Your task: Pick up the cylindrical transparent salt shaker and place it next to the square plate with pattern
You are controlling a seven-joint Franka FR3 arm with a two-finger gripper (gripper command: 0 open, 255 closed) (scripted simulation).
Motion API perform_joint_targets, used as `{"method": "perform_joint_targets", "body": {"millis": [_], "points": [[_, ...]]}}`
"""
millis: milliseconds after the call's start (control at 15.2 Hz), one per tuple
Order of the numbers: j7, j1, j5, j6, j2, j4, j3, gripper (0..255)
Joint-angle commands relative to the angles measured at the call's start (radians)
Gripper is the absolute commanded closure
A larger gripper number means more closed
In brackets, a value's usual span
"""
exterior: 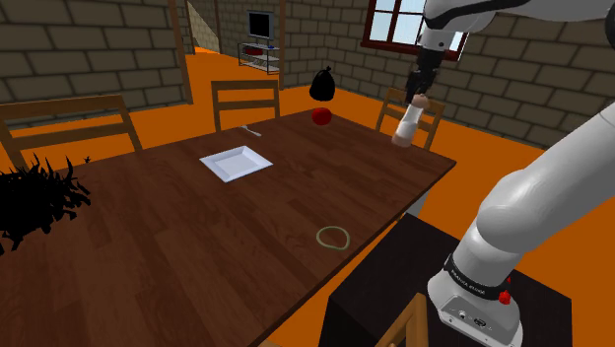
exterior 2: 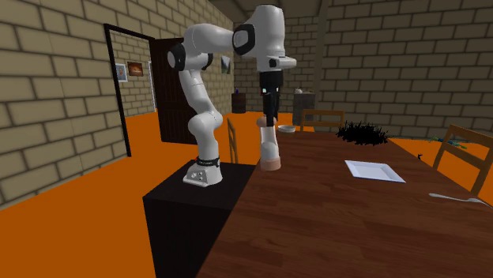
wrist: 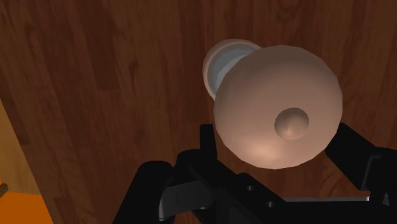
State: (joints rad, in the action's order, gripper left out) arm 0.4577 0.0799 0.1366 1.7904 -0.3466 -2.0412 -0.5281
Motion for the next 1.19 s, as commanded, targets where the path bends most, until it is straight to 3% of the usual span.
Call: {"method": "perform_joint_targets", "body": {"millis": [0,924,1122], "points": [[0.0,-0.002,-0.003,-0.029,0.003,0.031,0.003,255],[0.012,-0.015,-0.026,-0.216,0.044,0.256,0.008,255],[-0.033,-0.03,-0.032,-0.199,0.047,0.239,0.037,255]]}}
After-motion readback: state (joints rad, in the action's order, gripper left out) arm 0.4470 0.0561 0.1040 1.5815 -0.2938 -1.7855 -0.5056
